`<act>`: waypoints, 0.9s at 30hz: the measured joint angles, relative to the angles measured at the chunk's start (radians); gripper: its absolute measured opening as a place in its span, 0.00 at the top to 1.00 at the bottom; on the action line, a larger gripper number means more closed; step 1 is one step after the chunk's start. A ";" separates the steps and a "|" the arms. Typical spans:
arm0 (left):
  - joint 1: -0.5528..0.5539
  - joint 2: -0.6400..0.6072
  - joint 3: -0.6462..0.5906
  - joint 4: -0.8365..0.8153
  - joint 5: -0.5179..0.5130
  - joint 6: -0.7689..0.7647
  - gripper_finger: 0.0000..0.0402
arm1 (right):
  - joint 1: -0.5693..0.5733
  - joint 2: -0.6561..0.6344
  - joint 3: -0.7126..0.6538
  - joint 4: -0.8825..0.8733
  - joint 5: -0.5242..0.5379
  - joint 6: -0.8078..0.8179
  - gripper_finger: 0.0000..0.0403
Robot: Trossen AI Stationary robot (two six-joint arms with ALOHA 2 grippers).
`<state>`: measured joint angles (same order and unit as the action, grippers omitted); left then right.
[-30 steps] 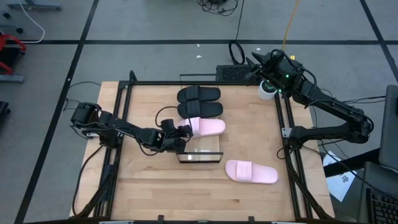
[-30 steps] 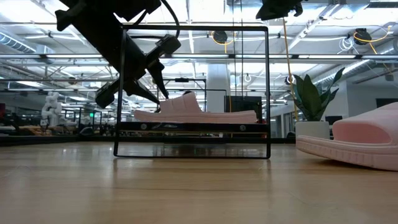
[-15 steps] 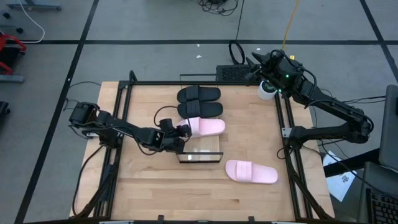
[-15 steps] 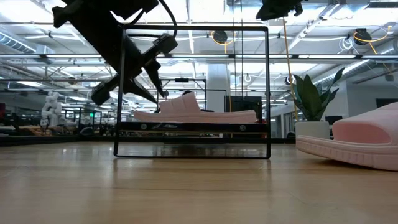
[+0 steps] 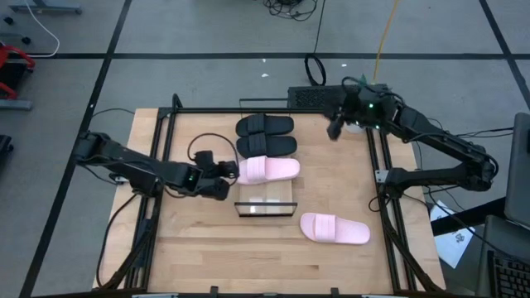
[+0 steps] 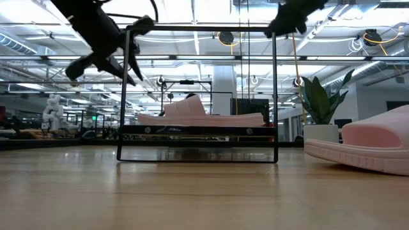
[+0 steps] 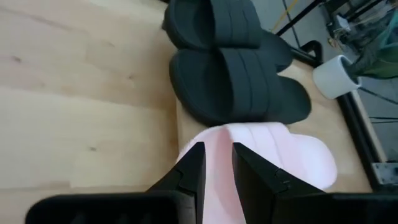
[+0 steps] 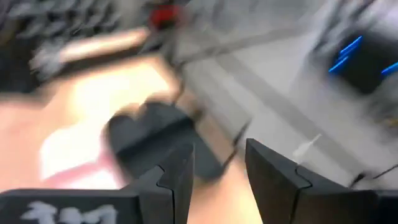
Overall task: Pick and place slides into the shelf
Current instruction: Put the pink slipper on the shelf
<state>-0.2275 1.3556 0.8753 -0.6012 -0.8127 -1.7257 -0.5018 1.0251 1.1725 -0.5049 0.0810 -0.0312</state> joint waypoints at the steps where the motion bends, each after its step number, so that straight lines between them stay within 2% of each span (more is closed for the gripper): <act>1: -0.003 -0.015 0.000 -0.023 0.000 0.002 0.82 | 0.000 -0.001 0.000 -0.058 -0.048 0.021 0.67; 6: -0.021 -0.083 0.000 -0.167 0.006 0.004 0.82 | 0.003 -0.010 0.000 -0.322 -0.249 0.159 0.67; 12: -0.039 -0.135 0.000 -0.247 0.089 0.088 0.82 | 0.094 -0.026 0.000 -0.615 -0.446 0.464 0.67; 17: -0.059 -0.148 0.000 -0.273 0.122 0.158 0.82 | 0.258 -0.040 0.000 -0.766 -0.445 0.777 0.67; 23: -0.079 -0.146 0.000 -0.289 0.134 0.206 0.82 | 0.504 -0.045 -0.014 -0.708 -0.337 1.173 0.67; 27: -0.090 -0.146 0.000 -0.300 0.134 0.207 0.82 | 0.664 -0.045 -0.117 -0.585 -0.309 1.411 0.67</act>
<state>-0.3170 1.2091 0.8753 -0.9013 -0.6792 -1.5185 0.1621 0.9800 1.0557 -1.0904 -0.2281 1.3794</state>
